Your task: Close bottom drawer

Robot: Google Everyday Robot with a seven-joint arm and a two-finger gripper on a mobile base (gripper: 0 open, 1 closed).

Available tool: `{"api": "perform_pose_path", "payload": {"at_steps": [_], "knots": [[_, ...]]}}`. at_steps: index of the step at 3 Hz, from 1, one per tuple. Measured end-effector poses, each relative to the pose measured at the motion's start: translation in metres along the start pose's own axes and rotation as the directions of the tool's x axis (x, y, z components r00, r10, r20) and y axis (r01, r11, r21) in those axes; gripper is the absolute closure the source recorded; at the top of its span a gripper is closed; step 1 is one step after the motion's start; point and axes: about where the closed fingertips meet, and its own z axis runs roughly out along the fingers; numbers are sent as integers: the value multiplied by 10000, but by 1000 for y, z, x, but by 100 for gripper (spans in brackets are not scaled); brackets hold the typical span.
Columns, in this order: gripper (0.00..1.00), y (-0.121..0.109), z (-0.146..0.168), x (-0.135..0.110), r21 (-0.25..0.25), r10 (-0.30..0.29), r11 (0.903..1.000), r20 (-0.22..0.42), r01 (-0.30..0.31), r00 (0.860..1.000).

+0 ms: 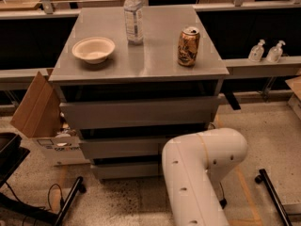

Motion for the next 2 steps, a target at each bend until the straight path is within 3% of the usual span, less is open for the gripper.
{"api": "perform_pose_path", "payload": {"at_steps": [1, 2], "knots": [[100, 24, -37, -25, 343, -413, 9986, -40, 414, 9991], [100, 55, -102, -29, 574, -1150, 9913, -558, 1181, 9918]]}}
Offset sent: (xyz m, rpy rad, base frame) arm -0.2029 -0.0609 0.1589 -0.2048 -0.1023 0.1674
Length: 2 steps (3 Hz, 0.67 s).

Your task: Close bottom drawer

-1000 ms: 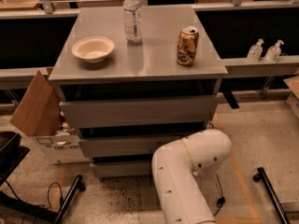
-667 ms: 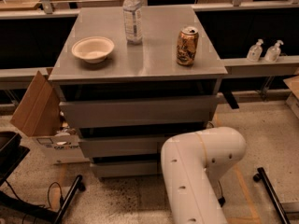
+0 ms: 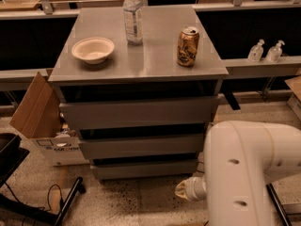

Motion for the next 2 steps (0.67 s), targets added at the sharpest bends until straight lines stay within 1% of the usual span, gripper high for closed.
{"api": "perform_pose_path", "payload": {"at_steps": [1, 2], "knots": [[100, 30, -83, 9, 103, -594, 9982, -383, 598, 9975], [100, 57, -163, 14, 372, -732, 9964, -864, 766, 9936]]}}
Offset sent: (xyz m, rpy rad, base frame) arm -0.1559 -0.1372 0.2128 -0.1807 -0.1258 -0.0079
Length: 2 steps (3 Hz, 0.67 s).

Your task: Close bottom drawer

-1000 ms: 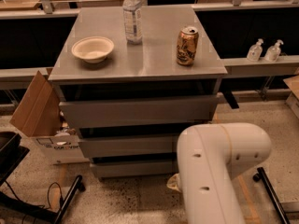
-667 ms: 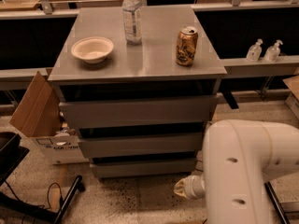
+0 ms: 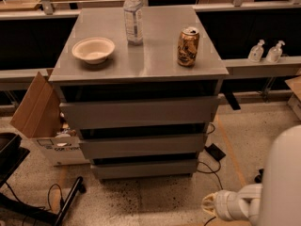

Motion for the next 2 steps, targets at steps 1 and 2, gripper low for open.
{"api": "perform_pose_path", "payload": {"at_steps": [1, 2], "knots": [[100, -1, -80, 20, 1127, 430, 9927, -83, -418, 9990], [100, -13, -102, 37, 1874, 799, 9790, 122, -808, 9967]]}}
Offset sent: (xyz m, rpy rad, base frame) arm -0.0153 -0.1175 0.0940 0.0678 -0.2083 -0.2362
